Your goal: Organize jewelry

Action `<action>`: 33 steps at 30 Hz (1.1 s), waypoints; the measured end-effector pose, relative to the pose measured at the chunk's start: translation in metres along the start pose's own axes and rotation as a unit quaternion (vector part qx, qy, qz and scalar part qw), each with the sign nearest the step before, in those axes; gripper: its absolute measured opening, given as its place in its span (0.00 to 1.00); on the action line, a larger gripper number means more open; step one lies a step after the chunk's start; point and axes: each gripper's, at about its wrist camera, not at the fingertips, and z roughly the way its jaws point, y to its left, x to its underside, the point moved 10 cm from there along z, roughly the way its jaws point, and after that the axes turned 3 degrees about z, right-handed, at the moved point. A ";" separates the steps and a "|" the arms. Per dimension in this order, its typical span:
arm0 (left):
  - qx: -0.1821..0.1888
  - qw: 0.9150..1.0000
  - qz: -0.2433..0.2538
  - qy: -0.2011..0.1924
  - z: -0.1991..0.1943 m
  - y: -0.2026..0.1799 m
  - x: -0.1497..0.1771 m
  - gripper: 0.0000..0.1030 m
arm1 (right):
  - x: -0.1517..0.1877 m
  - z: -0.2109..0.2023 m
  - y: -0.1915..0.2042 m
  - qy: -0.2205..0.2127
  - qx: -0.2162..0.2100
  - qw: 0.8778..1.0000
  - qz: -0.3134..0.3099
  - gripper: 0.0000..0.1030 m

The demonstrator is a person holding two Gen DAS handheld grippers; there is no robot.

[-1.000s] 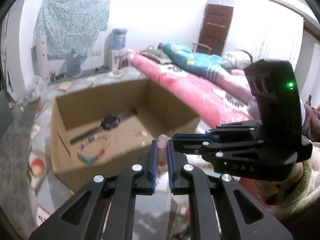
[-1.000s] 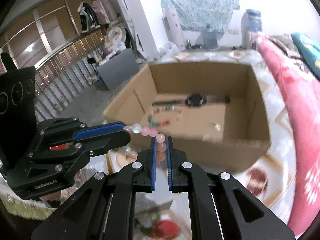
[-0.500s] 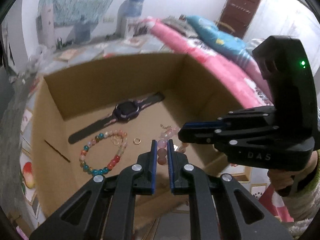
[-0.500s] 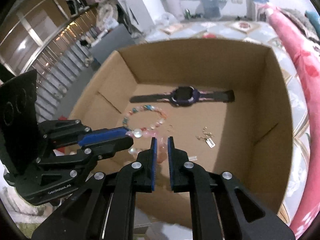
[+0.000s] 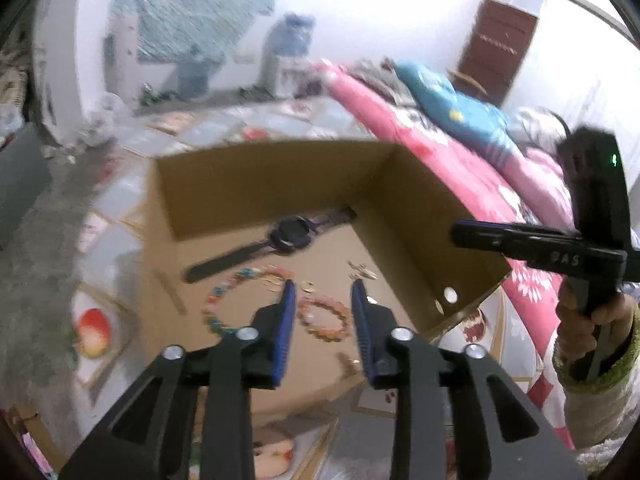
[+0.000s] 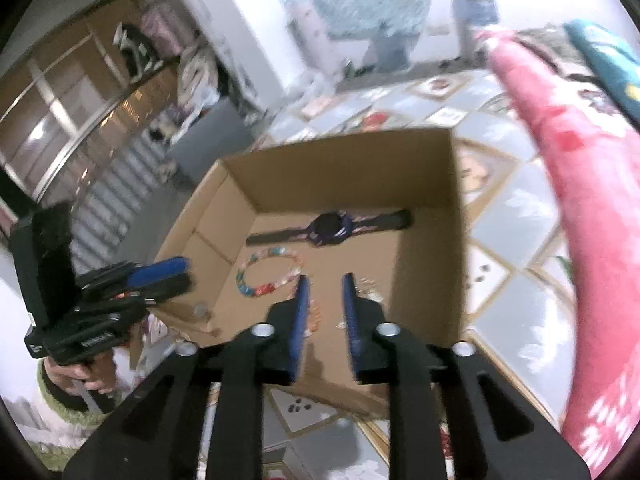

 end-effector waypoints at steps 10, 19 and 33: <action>-0.102 0.989 -0.105 -0.007 -0.032 0.080 0.032 0.74 | 0.017 0.001 -0.050 0.001 0.038 0.996 0.078 0.51; -0.030 0.987 -0.153 0.032 0.018 0.053 0.049 0.78 | 0.036 0.023 -0.051 0.046 0.043 0.995 0.074 0.52; -0.040 0.987 -0.150 0.042 -0.023 0.017 0.088 0.78 | 0.085 -0.023 -0.043 0.043 0.036 0.994 0.094 0.50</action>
